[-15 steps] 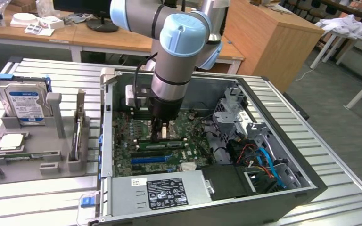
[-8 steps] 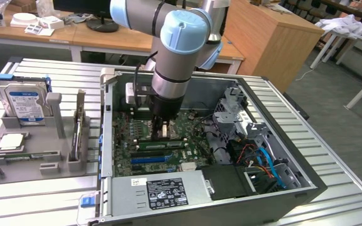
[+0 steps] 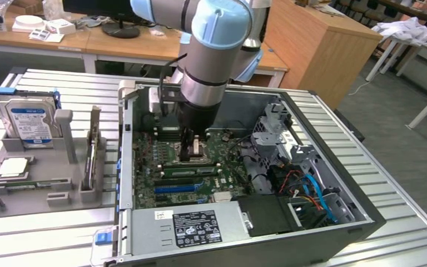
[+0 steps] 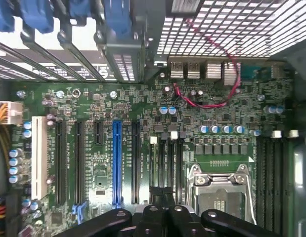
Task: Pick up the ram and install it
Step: 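Press down the ram until it locks into place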
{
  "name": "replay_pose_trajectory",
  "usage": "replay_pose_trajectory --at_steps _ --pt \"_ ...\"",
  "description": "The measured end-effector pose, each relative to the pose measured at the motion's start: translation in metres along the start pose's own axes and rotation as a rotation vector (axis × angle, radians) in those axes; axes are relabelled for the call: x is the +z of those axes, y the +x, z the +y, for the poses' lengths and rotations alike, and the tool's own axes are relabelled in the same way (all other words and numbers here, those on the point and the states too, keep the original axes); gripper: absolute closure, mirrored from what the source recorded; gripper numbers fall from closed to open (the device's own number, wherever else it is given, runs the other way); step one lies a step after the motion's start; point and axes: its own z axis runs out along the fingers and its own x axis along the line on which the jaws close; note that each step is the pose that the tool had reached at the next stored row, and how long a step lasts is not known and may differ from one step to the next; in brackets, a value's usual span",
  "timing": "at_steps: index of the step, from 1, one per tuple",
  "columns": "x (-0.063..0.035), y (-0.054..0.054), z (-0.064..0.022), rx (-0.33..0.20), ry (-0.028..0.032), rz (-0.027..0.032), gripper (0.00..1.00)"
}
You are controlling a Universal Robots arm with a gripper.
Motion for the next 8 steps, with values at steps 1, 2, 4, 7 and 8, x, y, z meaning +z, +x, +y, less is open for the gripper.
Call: replay_pose_trajectory --at_steps 1,2,4,7,8 --pt "-0.0029 0.000 0.0001 0.000 0.0000 0.0000 0.89" --pt "-0.0058 0.000 0.0001 0.000 0.0000 0.0000 0.89" --pt "-0.0120 -0.001 0.0002 0.000 0.0000 0.0001 0.89" --pt "-0.0207 -0.001 0.0004 0.000 0.0000 0.0000 0.89" --pt "-0.0233 -0.001 0.0004 0.000 0.0000 0.0000 0.89"
